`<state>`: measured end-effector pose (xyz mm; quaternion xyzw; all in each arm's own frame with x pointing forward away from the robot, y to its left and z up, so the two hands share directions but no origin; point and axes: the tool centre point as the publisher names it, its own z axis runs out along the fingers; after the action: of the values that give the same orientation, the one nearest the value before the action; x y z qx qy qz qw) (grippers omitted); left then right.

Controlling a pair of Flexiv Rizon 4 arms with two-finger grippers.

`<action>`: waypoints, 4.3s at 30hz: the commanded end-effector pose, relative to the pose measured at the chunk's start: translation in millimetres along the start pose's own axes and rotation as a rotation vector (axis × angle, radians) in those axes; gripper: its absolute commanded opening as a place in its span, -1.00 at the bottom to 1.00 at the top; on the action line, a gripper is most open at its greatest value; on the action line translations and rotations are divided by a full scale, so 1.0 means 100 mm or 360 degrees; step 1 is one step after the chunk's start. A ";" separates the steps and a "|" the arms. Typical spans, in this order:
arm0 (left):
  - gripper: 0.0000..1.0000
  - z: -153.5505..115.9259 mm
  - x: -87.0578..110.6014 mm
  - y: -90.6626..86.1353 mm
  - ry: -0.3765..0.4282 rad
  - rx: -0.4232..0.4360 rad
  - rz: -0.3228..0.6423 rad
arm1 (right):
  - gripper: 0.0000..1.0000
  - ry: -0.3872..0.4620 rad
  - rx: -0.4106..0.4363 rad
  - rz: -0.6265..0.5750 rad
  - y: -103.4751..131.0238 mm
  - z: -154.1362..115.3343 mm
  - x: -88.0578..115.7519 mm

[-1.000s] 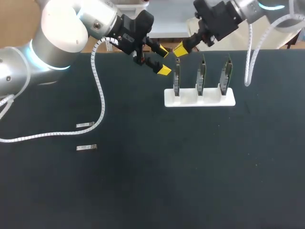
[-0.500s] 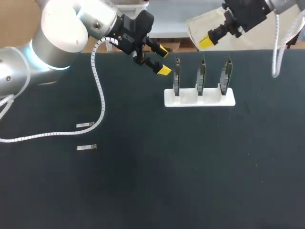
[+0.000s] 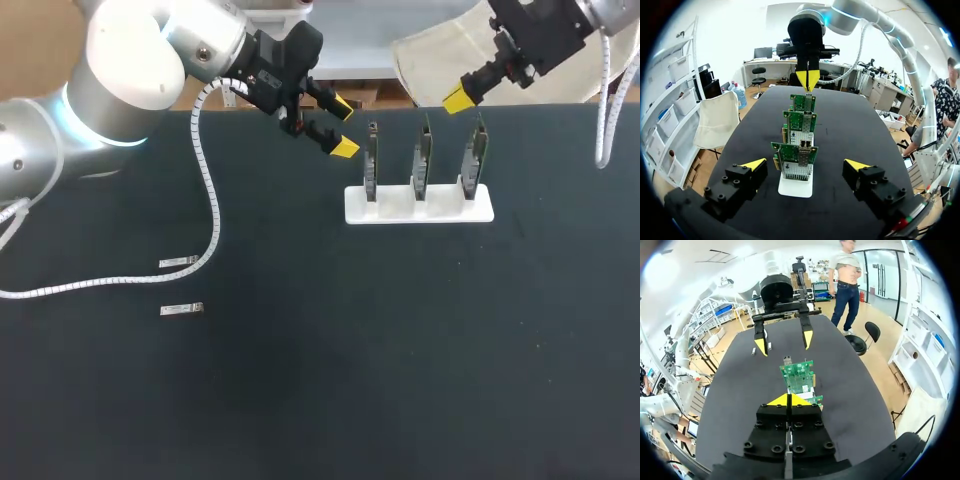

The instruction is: Pick up the optical module with the left hand, and insert it into the network port with the right hand.

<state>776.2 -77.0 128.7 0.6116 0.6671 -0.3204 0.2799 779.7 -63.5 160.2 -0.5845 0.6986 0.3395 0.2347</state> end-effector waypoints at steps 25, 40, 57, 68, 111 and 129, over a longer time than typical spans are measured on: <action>1.00 0.00 -0.01 0.01 0.0008 0.0005 -0.0001 | -1.00 -0.0058 0.0004 0.0032 0.04 -0.02 0.14; 1.00 0.00 -0.01 0.01 0.0008 0.0005 -0.0001 | 1.00 -0.0050 0.0009 0.0030 0.07 0.01 0.13; 1.00 0.00 -0.01 0.01 0.0008 0.0005 -0.0001 | 1.00 -0.0050 0.0009 0.0030 0.07 0.01 0.13; 1.00 -0.04 -0.04 -0.01 0.0001 0.0003 0.0036 | 1.00 -0.0050 0.0009 0.0030 0.07 0.01 0.13; 1.00 -1.82 1.22 -1.40 0.0485 -0.0280 -0.0190 | 1.00 -0.0050 0.0009 0.0030 0.07 0.01 0.13; 1.00 -1.30 1.12 -1.30 0.0749 -0.0109 -0.0090 | 1.00 -0.0050 0.0009 0.0030 0.07 0.01 0.13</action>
<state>620.4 101.2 145.2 0.6339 0.7374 -0.1564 0.1731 773.0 -71.1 151.8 -0.5724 0.7007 0.3507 0.2416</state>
